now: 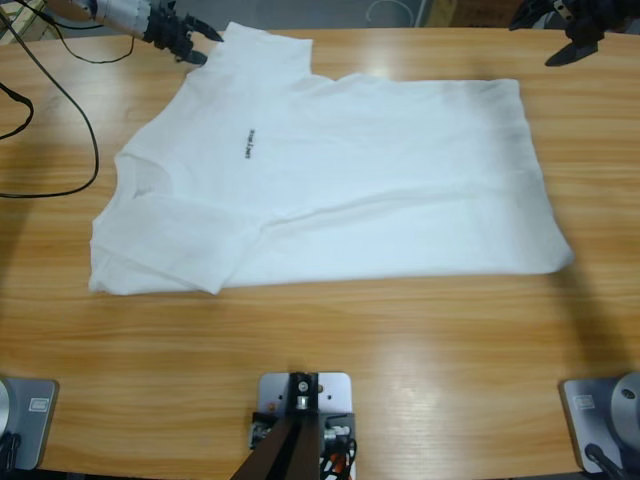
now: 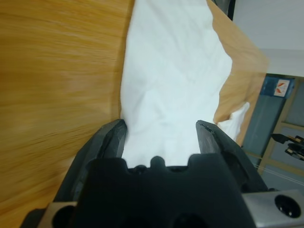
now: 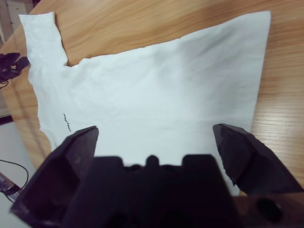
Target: Fold clothes
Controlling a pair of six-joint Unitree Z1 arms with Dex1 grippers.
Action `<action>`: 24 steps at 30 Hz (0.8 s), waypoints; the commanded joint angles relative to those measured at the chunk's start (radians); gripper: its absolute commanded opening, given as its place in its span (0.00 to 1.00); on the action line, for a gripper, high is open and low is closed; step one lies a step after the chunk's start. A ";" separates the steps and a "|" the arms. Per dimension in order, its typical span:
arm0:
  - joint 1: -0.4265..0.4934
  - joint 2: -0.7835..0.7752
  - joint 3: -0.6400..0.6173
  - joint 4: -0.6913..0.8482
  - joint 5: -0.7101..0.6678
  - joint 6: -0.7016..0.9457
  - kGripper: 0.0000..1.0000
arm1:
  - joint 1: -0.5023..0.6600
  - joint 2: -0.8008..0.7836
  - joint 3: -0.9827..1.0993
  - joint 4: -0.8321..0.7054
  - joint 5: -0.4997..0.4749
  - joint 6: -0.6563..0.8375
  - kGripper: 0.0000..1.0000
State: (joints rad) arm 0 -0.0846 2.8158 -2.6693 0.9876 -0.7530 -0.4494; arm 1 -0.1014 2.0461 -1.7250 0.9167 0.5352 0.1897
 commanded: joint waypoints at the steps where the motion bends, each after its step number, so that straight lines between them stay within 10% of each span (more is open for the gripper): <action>1: -0.023 0.177 -0.557 -0.003 -0.019 -0.018 0.64 | -0.014 0.025 0.035 -0.012 0.020 -0.013 0.98; 4: -0.021 0.179 -0.557 -0.003 -0.019 -0.018 0.44 | -0.014 0.024 0.036 -0.012 0.020 -0.013 0.98; 7: -0.021 0.179 -0.557 -0.003 -0.020 -0.018 0.01 | -0.014 0.025 0.040 -0.015 0.020 -0.013 0.98; 24: 0.002 0.147 -0.557 0.019 -0.023 -0.017 0.00 | -0.092 0.030 0.073 -0.095 0.128 0.023 0.98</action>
State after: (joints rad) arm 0 -0.0866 2.8422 -2.6699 0.9817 -0.7656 -0.4576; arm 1 -0.1043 2.0461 -1.7080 0.8925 0.5609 0.1898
